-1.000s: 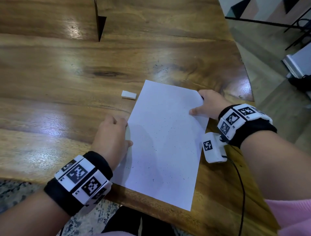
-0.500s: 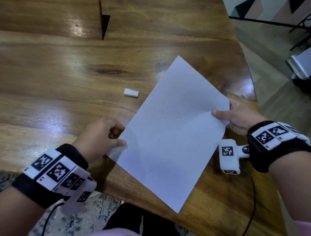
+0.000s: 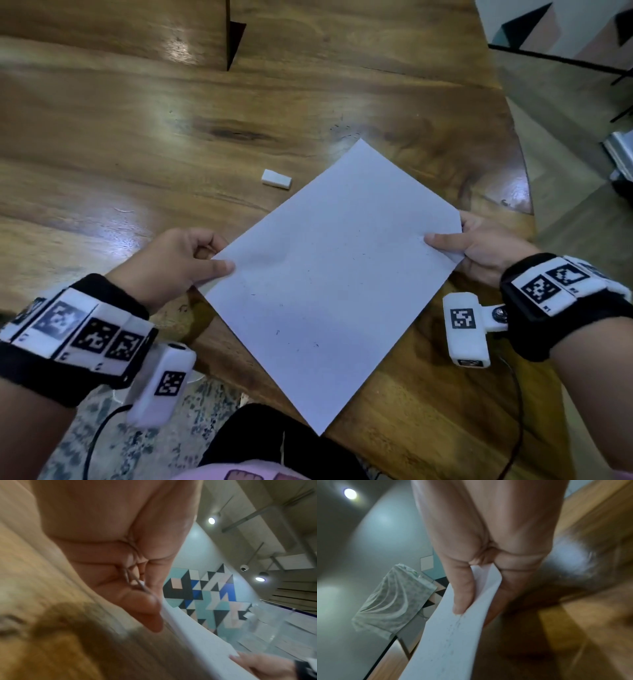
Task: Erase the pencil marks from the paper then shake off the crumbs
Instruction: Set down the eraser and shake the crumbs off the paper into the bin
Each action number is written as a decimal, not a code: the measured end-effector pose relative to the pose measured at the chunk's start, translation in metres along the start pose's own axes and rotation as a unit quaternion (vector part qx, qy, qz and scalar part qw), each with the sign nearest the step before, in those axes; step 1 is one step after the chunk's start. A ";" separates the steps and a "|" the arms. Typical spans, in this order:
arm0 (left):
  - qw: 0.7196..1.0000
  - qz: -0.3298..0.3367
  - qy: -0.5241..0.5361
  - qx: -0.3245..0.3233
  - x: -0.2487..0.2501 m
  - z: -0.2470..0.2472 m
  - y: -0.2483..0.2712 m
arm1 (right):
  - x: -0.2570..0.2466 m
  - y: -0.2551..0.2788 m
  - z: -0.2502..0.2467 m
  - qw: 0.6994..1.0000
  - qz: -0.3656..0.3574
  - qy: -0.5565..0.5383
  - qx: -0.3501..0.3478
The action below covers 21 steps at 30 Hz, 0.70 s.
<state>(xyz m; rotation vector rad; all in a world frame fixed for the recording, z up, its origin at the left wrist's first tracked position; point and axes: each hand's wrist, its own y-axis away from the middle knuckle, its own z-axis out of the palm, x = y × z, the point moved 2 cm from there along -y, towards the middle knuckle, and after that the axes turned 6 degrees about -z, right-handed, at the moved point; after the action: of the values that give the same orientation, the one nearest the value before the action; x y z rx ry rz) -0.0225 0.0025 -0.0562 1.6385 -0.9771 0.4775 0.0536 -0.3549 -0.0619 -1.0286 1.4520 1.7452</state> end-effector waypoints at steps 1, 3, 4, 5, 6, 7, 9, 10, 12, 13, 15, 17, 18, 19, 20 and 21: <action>1.000 -0.002 0.017 -0.002 -0.004 -0.005 0.001 | -0.001 0.001 0.006 1.000 -0.002 0.002 -0.008; 0.999 -0.001 0.040 0.006 -0.014 -0.016 0.005 | -0.001 0.005 0.018 1.000 -0.007 0.006 -0.016; 0.999 -0.001 0.047 0.010 -0.020 -0.021 0.007 | -0.001 0.007 0.025 1.000 -0.008 0.009 -0.017; 0.999 -0.001 0.051 0.011 -0.026 -0.027 0.010 | -0.001 0.010 0.032 1.000 -0.009 0.009 -0.019; 0.998 -0.002 0.061 0.015 -0.031 -0.034 0.016 | -0.001 0.014 0.040 1.000 -0.011 0.007 -0.025; 0.997 -0.005 0.077 0.017 -0.038 -0.043 0.021 | 0.000 0.018 0.050 0.999 -0.014 0.008 -0.035; 0.996 -0.007 0.089 0.011 -0.052 -0.063 0.034 | 0.001 0.024 0.072 0.998 -0.010 0.028 -0.053; 0.997 -0.005 0.081 0.011 -0.062 -0.075 0.040 | 0.002 0.026 0.085 0.997 -0.005 0.042 -0.061; 0.997 -0.016 0.071 0.038 -0.083 -0.098 0.053 | 0.006 0.028 0.113 0.993 0.002 0.074 -0.088; 0.996 -0.022 0.073 0.046 -0.095 -0.110 0.060 | 0.008 0.028 0.128 0.991 0.006 0.089 -0.103; 0.995 -0.026 0.081 0.058 -0.116 -0.128 0.075 | 0.012 0.031 0.157 0.985 0.014 0.112 -0.130; 0.993 -0.043 0.085 0.066 -0.137 -0.140 0.090 | 0.018 0.033 0.186 0.979 0.027 0.122 -0.158; 0.992 -0.058 0.089 0.066 -0.150 -0.146 0.098 | 0.022 0.034 0.200 0.976 0.032 0.128 -0.172; 0.991 -0.067 0.098 0.060 -0.161 -0.151 0.105 | 0.025 0.036 0.214 0.972 0.032 0.139 -0.184; 0.991 -0.067 0.100 0.065 -0.172 -0.156 0.111 | 0.029 0.037 0.227 0.969 0.028 0.153 -0.194; 0.990 -0.071 0.099 0.072 -0.183 -0.162 0.117 | 0.032 0.038 0.241 0.965 0.025 0.165 -0.202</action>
<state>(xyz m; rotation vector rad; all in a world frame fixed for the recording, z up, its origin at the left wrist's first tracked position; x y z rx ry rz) -0.1923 0.2133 -0.0721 1.7391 -0.6878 0.6127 -0.0351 -0.1259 -0.0512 -1.5698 1.3457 2.0306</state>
